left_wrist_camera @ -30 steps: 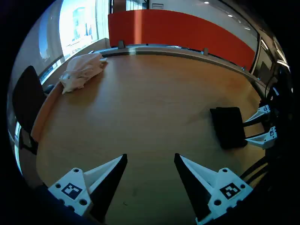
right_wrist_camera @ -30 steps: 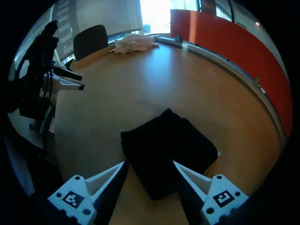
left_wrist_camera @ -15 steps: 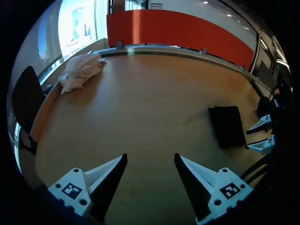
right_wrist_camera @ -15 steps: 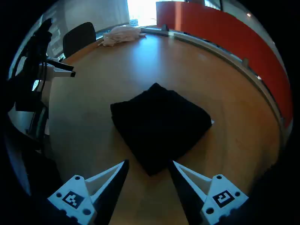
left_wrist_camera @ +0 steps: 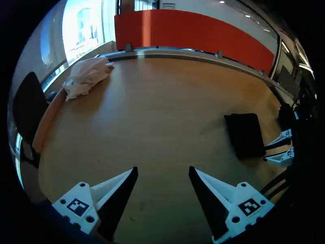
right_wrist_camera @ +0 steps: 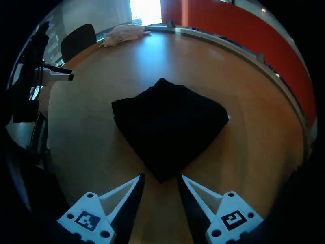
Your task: Fold towel
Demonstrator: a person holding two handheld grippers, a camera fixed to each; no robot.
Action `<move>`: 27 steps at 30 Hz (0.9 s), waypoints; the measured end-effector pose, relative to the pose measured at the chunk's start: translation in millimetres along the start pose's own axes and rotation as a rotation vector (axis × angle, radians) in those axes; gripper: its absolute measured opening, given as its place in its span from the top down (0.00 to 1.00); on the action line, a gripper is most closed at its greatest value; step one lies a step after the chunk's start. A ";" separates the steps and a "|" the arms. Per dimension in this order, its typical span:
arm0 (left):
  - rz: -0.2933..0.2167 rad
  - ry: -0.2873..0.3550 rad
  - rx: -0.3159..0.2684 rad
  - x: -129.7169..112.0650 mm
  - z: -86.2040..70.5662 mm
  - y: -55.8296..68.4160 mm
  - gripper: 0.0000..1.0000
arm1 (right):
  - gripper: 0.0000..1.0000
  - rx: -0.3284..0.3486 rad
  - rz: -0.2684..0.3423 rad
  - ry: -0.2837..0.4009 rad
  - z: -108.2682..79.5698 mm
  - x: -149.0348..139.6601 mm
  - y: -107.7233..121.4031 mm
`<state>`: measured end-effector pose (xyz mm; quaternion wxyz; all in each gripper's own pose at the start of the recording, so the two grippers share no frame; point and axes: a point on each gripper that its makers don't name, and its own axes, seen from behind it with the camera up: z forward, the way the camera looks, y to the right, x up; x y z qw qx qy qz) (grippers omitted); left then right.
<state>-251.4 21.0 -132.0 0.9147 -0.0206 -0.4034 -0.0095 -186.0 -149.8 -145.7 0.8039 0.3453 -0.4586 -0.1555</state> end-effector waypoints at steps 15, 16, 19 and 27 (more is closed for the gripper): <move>0.003 0.003 -0.001 1.7 1.1 1.4 0.07 | 0.61 -0.019 0.005 -0.003 6.3 -3.8 3.3; 0.004 0.003 -0.001 1.8 1.2 1.3 0.07 | 0.65 -0.021 0.005 -0.003 6.7 -3.7 3.9; 0.006 0.003 -0.001 2.1 1.5 1.1 0.07 | 0.74 -0.022 0.005 -0.004 7.6 -4.0 4.7; 0.010 0.003 -0.003 2.5 1.9 1.2 0.07 | 0.92 -0.022 0.003 0.007 7.9 -2.6 3.7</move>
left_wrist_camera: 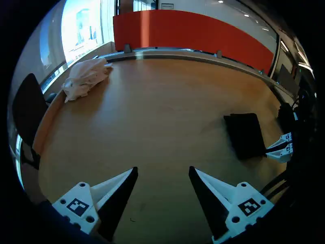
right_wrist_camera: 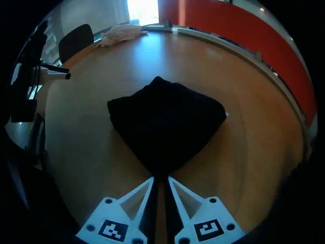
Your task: Fold towel
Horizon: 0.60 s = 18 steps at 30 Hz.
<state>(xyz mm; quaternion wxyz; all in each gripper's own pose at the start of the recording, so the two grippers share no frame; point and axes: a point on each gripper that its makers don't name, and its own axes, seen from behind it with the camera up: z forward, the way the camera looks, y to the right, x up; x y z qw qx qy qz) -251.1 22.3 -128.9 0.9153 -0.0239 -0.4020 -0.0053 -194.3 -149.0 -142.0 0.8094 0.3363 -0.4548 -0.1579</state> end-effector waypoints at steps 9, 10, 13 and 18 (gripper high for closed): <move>0.003 0.002 -0.003 0.7 0.0 -0.4 0.07 | 0.95 0.002 -0.017 0.030 -5.9 11.1 0.9; 0.003 0.003 -0.003 1.1 0.0 -0.5 0.07 | 0.95 0.000 -0.020 0.036 -7.8 13.8 1.4; 0.003 0.007 -0.005 2.7 0.1 -0.5 0.07 | 0.95 -0.007 -0.030 0.058 -14.8 24.8 3.4; 0.000 0.018 -0.010 7.1 -0.4 0.1 0.07 | 0.95 -0.024 -0.060 0.105 -31.5 51.9 8.3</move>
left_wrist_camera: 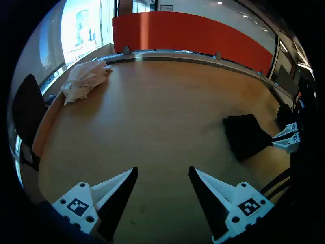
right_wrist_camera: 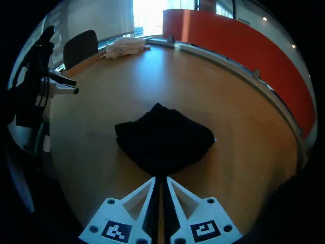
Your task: Fold towel
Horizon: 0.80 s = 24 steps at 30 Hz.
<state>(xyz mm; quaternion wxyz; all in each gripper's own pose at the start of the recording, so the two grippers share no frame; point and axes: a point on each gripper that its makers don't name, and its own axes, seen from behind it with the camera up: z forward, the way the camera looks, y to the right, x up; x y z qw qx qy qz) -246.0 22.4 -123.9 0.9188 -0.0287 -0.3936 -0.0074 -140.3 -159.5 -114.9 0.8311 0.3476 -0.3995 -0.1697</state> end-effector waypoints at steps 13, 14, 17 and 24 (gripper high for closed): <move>-0.006 0.041 -0.018 18.4 -4.6 2.7 0.07 | 0.95 -0.075 -0.106 0.162 -62.9 101.8 26.9; -0.007 0.044 -0.020 19.8 -5.0 3.2 0.07 | 0.95 -0.082 -0.104 0.177 -68.8 109.0 29.3; -0.008 0.050 -0.026 22.8 -5.7 5.3 0.07 | 0.95 -0.104 -0.088 0.211 -83.3 124.2 36.8; -0.005 0.063 -0.042 29.9 -6.5 11.1 0.07 | 0.95 -0.151 -0.066 0.247 -105.4 136.5 54.0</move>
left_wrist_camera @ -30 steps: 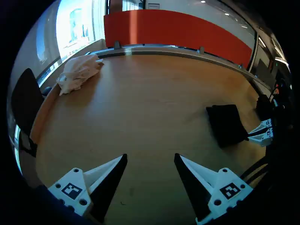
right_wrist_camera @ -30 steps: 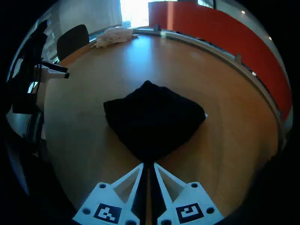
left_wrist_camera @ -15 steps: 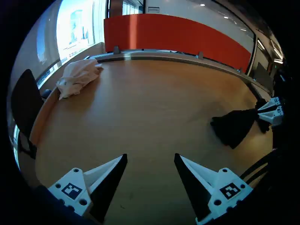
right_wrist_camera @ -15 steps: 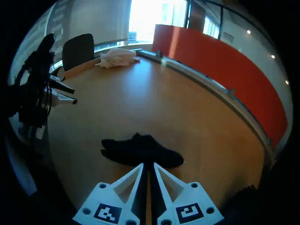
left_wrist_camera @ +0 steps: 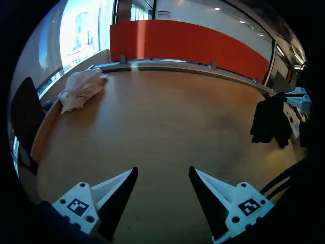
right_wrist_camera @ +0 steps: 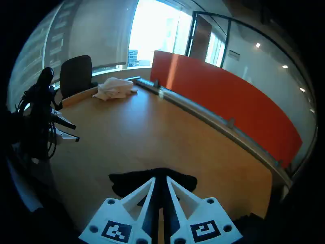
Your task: Fold towel
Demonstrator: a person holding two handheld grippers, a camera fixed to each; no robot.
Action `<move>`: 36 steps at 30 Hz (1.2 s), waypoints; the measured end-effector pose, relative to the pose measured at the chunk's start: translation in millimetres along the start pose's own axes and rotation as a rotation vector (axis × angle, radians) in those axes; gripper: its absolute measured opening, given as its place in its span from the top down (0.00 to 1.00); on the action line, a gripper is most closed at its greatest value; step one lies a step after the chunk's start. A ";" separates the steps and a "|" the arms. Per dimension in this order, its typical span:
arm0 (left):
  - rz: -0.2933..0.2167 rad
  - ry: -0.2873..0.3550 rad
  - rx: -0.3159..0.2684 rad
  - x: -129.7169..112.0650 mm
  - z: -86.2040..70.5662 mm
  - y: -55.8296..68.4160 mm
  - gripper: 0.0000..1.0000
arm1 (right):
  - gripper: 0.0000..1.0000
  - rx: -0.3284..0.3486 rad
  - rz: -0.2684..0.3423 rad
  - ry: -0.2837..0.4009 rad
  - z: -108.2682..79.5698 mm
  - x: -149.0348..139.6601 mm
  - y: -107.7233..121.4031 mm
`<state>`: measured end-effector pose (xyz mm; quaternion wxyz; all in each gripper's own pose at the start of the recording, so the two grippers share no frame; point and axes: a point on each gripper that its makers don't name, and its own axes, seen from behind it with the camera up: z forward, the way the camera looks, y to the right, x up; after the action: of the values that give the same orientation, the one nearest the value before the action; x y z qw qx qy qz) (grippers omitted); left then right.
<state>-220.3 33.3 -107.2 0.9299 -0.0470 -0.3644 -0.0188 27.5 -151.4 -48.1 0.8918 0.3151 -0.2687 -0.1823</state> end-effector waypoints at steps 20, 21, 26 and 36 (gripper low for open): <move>0.016 0.001 -0.011 5.4 1.2 8.9 0.07 | 0.95 -0.105 0.092 0.016 -38.9 -4.2 91.3; 0.016 0.001 -0.010 5.5 1.3 9.1 0.07 | 0.95 -0.112 0.097 0.015 -41.1 -5.3 98.4; 0.018 -0.001 -0.006 6.2 1.7 10.1 0.07 | 0.95 -0.152 0.117 0.010 -51.1 -12.2 135.3; 0.023 -0.008 0.005 7.2 2.9 11.8 0.07 | 0.95 -0.233 0.162 -0.005 -67.1 -28.9 207.5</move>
<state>-216.2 45.4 -101.1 0.9287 -0.0491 -0.3675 -0.0072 76.8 46.5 34.2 0.9335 0.1864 -0.2724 -0.1404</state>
